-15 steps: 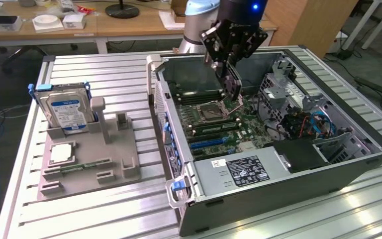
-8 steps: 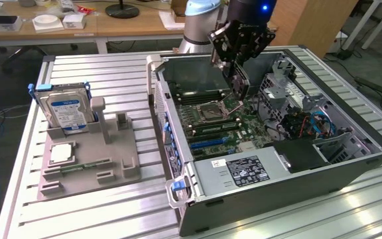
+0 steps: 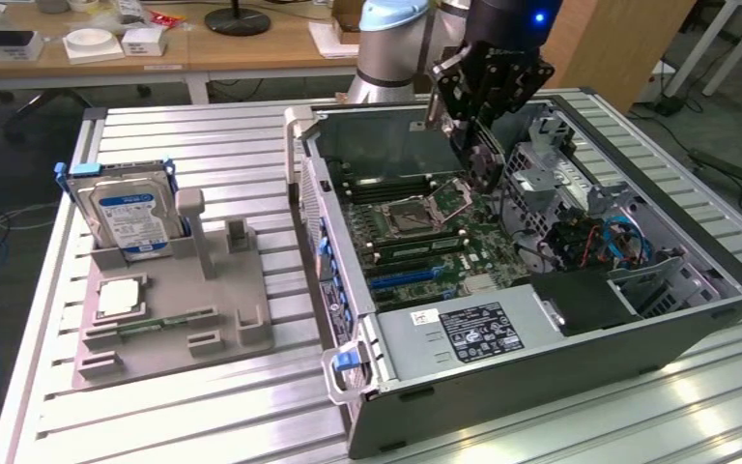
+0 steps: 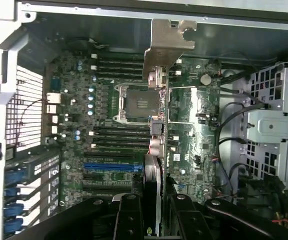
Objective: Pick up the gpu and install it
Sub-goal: 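Pick up the gpu and move the gpu toward the slot, then insert the gpu into the slot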
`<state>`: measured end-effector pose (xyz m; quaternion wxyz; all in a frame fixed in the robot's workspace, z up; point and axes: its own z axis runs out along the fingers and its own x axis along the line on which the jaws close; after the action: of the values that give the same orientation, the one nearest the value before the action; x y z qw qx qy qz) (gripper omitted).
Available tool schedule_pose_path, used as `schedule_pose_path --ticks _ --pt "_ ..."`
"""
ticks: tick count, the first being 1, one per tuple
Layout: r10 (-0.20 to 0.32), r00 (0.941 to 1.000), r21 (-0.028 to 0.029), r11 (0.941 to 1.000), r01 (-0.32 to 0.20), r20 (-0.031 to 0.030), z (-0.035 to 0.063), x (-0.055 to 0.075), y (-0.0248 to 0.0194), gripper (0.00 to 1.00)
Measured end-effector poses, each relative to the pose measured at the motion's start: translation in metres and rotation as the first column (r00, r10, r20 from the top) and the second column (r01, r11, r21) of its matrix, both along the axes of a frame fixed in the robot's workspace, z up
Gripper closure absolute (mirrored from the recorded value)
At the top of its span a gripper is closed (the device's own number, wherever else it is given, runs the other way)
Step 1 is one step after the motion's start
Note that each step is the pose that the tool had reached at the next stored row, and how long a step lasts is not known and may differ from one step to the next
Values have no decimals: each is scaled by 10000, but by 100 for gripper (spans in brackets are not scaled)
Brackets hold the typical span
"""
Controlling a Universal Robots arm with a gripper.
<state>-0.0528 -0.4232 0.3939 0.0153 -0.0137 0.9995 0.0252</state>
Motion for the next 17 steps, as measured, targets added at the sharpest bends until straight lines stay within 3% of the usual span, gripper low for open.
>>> schedule_pose_path --ticks 7,17 --pt "2 10000 2 10000 -2 17 -21 239 0 73" --pt "0 10000 0 10000 0 18 -21 247 0 73"
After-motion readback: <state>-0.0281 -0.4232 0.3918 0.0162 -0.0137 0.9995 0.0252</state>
